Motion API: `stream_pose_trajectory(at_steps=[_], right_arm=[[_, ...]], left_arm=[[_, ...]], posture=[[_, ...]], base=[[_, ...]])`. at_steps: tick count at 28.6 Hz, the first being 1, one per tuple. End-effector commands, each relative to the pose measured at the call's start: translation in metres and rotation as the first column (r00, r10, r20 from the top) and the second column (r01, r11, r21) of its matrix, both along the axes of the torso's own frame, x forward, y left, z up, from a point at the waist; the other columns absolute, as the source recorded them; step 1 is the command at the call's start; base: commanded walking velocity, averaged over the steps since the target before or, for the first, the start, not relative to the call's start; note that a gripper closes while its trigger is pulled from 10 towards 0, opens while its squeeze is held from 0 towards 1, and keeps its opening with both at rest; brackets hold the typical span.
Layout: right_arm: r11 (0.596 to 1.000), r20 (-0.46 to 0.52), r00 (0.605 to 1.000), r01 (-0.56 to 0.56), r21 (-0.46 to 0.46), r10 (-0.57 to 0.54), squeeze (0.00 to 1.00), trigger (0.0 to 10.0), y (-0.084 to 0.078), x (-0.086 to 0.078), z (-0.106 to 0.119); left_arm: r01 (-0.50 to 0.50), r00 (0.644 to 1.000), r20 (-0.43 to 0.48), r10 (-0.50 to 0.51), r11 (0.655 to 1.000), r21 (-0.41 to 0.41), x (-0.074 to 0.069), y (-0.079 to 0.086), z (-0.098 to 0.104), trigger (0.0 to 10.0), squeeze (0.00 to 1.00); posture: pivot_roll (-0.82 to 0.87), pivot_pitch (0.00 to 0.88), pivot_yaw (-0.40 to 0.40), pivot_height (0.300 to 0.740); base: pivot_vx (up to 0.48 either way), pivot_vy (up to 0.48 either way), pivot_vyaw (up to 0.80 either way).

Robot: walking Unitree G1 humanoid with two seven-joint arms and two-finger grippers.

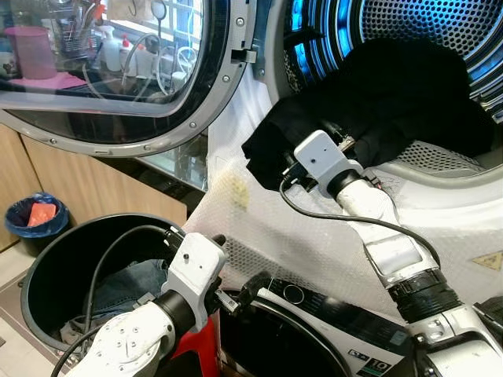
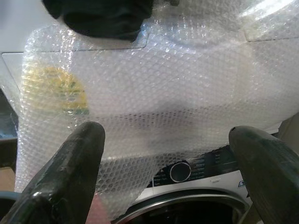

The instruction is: Clothes washing

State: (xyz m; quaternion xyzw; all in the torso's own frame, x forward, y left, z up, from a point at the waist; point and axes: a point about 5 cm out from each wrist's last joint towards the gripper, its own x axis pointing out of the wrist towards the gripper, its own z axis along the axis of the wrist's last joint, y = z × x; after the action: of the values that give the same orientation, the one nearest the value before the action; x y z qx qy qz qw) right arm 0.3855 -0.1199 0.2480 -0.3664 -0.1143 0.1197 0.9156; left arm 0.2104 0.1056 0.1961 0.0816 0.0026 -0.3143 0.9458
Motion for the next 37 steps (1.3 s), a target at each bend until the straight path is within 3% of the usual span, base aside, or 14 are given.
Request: stream_pose_trajectory(at_steps=[1, 2, 3, 4, 24, 28, 37], right_arm=[[0.997, -0.02, 0.997, 0.072, 0.0, -0.072, 0.0, 10.0, -0.017, 0.004, -0.002], [0.997, -0.024, 0.996, 0.082, 0.002, -0.082, 0.0, 3.5, -0.02, 0.005, -0.001], [0.997, -0.024, 0.996, 0.082, 0.002, -0.082, 0.0, 3.5, -0.02, 0.005, -0.001], [0.997, -0.015, 0.996, 0.083, -0.003, -0.083, 0.0, 0.0, -0.022, 0.006, 0.001], [0.999, 0.0, 0.999, 0.044, 0.006, -0.044, 0.0, 0.0, -0.038, 0.011, 0.009], [0.993, -0.017, 0.998, 0.062, 0.105, -0.06, 0.0, 0.0, -0.048, 0.015, 0.02], [0.979, -0.018, 0.998, 0.069, 0.193, -0.067, 0.0, 0.0, -0.058, 0.021, 0.043]], left_arm=[[0.01, 1.0, 0.008, -0.01, 1.0, 0.002, -0.001, -0.002, 0.001, 10.0, 0.0], [0.01, 1.0, 0.007, -0.01, 1.0, 0.002, -0.001, -0.002, 0.001, 10.0, 0.0], [0.01, 1.0, 0.007, -0.01, 1.0, 0.002, -0.001, -0.002, 0.001, 10.0, 0.0], [0.011, 1.0, 0.007, -0.011, 1.0, 0.002, -0.002, -0.002, 0.001, 10.0, 0.0], [0.012, 1.0, 0.009, -0.012, 1.0, 0.004, -0.003, -0.002, 0.0, 10.0, 0.0], [0.015, 1.0, 0.011, -0.015, 1.0, 0.004, -0.003, -0.002, 0.0, 10.0, 0.0], [0.017, 1.0, 0.012, -0.017, 1.0, 0.002, -0.003, -0.004, 0.001, 10.0, 0.0]], posture=[[0.11, 0.0, -0.159, 0.74], [0.11, 0.0, -0.159, 0.74], [0.11, 0.0, -0.159, 0.74], [0.12, 0.0, -0.16, 0.74], [0.12, 0.0, -0.161, 0.74], [0.13, 0.0, -0.164, 0.74], [0.13, 0.0, -0.168, 0.74]], base=[[0.0, 0.0, 0.0], [0.0, 0.0, 0.0], [0.0, 0.0, 0.0], [0.0, 0.0, 0.0], [0.0, 0.0, 0.0], [0.0, 0.0, 0.0], [0.0, 0.0, 0.0]])
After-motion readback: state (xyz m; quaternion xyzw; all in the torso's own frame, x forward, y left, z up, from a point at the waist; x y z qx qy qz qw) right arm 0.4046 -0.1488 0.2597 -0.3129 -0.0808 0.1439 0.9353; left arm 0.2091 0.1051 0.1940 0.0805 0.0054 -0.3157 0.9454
